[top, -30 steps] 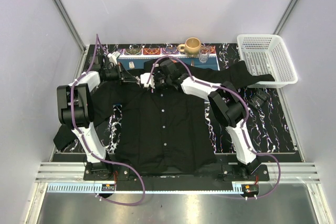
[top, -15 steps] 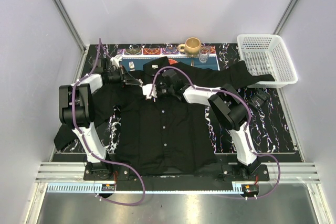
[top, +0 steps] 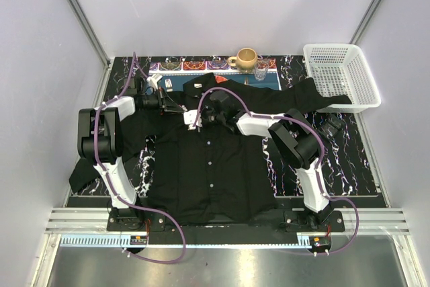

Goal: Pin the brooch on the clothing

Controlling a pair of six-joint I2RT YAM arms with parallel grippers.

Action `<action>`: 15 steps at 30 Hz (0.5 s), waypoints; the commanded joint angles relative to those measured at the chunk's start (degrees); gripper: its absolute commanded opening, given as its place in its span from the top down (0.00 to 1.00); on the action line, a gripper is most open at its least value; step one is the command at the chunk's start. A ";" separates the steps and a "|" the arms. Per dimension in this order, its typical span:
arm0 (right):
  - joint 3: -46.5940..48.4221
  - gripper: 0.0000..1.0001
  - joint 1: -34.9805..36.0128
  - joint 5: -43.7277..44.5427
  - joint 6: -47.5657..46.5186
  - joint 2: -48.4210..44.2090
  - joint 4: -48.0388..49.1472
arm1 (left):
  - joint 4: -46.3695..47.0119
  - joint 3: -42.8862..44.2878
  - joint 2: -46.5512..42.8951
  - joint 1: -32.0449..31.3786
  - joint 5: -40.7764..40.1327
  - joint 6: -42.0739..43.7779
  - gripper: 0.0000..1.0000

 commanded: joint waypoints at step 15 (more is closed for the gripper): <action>-1.38 1.00 0.92 -1.39 -0.74 -4.90 4.55 | 2.61 2.61 2.61 0.18 0.64 -1.84 1.00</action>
